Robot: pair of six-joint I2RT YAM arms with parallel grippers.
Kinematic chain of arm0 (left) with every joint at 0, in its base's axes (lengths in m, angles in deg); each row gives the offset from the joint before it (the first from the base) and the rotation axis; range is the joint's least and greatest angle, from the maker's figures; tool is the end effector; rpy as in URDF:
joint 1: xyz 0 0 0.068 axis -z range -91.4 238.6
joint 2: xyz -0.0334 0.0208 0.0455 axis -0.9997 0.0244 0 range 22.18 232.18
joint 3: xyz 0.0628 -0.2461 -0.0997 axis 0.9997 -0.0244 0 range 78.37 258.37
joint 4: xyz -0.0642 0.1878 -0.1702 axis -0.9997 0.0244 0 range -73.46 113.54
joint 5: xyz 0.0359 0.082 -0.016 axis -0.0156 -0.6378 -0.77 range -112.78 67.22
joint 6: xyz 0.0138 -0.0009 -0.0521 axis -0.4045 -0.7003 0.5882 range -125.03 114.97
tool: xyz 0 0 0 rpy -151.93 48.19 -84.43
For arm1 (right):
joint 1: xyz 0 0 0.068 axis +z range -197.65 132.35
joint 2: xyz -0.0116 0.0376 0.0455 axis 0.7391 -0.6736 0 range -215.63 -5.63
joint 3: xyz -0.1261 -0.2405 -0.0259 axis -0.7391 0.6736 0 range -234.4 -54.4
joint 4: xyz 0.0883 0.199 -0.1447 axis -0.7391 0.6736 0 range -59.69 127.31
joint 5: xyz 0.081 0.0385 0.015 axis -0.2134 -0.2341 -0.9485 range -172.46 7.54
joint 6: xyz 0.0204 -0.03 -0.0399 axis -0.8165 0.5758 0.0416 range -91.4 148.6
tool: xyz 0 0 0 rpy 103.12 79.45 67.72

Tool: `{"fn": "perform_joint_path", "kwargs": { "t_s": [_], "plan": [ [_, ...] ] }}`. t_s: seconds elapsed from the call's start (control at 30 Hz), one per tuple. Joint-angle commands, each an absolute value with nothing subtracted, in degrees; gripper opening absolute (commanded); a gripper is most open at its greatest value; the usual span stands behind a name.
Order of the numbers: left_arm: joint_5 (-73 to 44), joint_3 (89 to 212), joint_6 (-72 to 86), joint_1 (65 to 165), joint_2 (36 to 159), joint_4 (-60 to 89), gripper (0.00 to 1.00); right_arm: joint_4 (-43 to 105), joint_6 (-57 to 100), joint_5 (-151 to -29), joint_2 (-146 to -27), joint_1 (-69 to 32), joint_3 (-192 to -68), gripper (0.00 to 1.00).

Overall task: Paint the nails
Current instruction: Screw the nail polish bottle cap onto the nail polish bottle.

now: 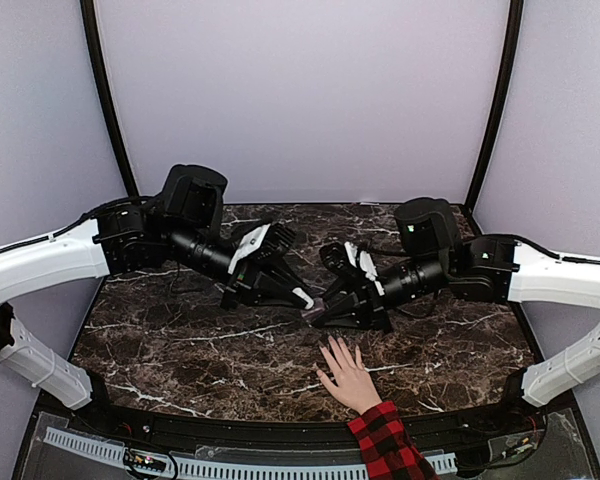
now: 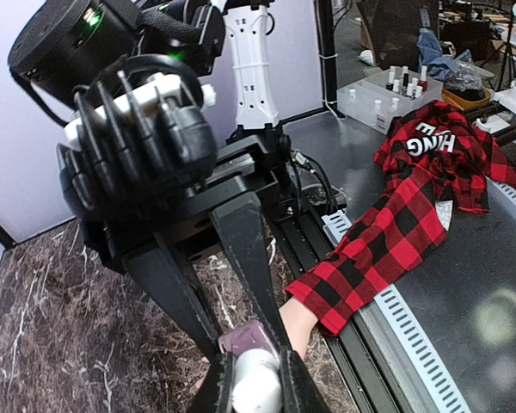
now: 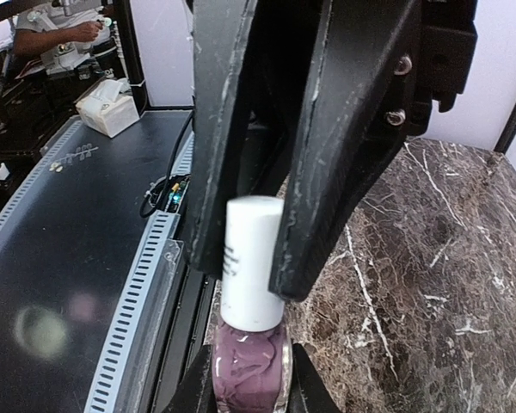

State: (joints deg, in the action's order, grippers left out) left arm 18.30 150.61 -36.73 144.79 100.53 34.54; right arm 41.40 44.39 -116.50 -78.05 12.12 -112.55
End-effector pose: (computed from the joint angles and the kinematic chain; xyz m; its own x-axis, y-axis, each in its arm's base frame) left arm 0.1523 -0.2695 0.3645 0.3111 0.2472 -0.9177 0.9363 -0.2455 0.2513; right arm 0.1268 0.2571 0.3186 0.0566 -0.3508 -0.9347 -0.9927 -0.1199 -0.0151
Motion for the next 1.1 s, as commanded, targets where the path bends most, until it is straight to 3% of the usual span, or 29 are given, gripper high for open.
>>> {"fn": "perform_joint_path", "kwargs": {
  "t_s": [0.0, 0.23, 0.37, 0.5, 0.73, 0.9, 1.07],
  "plan": [
    [22.44, 150.82, -41.88, 144.94, 101.52, 41.31, 0.04, 34.96, 44.40, -124.67, -75.70, 13.03, -115.85, 0.00],
    [19.74, 153.41, -40.61, 145.18, 102.17, 43.59, 0.10, 36.23, 44.26, -124.84, -76.84, 13.23, -116.65, 0.00],
    [19.51, 155.24, -38.86, 145.14, 101.98, 44.32, 0.30, 35.57, 44.11, -123.34, -77.34, 13.23, -115.95, 0.00],
    [17.90, 155.04, -36.84, 145.14, 100.02, 42.67, 0.40, 34.06, 43.61, -121.43, -76.93, 13.22, -114.95, 0.00],
    [15.33, 153.97, -32.93, 145.05, 96.49, 38.38, 0.50, 31.98, 42.87, -117.51, -76.29, 13.22, -113.44, 0.00],
    [10.42, 149.87, -27.98, 144.99, 93.31, 32.44, 0.59, 25.31, 39.47, -107.45, -73.19, 13.12, -110.22, 0.00],
    [4.02, 145.66, -20.31, 143.99, 90.19, 22.57, 0.59, 20.01, 36.65, -97.89, -71.12, 12.89, -108.61, 0.00]
  ]
}}
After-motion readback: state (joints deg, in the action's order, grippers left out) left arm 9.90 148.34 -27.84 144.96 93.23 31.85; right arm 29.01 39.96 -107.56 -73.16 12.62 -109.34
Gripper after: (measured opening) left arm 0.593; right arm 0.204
